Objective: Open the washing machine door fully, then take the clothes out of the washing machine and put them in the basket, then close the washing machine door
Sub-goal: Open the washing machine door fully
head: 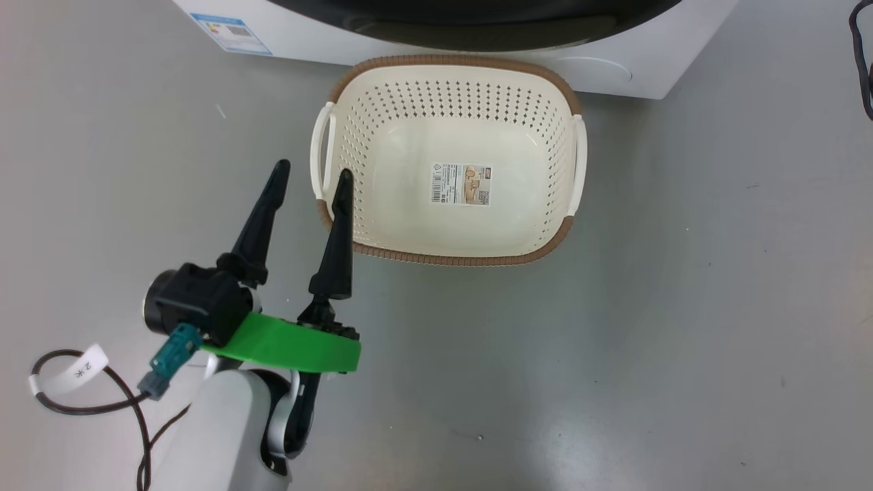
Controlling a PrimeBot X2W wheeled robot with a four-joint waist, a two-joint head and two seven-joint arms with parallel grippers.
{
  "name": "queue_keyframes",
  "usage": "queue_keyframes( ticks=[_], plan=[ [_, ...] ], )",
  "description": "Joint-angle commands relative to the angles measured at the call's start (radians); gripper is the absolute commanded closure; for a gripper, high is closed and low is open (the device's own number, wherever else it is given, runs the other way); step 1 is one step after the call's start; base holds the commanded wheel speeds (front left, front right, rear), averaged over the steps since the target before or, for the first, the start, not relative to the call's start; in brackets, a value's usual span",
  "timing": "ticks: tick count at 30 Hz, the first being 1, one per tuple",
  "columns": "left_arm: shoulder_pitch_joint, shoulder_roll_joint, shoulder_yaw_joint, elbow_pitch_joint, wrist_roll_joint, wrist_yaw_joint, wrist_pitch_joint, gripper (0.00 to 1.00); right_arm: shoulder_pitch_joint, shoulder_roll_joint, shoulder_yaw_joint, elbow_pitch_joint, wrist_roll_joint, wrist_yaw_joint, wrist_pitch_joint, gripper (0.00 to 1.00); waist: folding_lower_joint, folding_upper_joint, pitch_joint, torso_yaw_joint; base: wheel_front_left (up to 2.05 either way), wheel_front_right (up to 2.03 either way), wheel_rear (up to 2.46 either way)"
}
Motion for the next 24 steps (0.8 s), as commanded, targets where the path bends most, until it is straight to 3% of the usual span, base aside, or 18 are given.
queue_keyframes(
  ticks=[1, 24],
  plan=[
    [-0.008, 0.023, 0.032, -0.019, 0.004, -0.002, -0.006, 0.0, -0.014, 0.05, 0.006, -0.032, 0.014, 0.008, 0.019, 1.0, 0.0, -0.0001, -0.004, -0.003, 0.0, 0.0, 0.0],
    [0.013, 0.023, 0.064, -0.012, 0.031, -0.01, -0.006, 0.0, 0.135, 0.087, -0.03, -0.129, 0.032, 0.008, 0.117, 1.0, 0.0, -0.0001, -0.084, -0.035, 0.0, 0.0, 0.0]
  ],
)
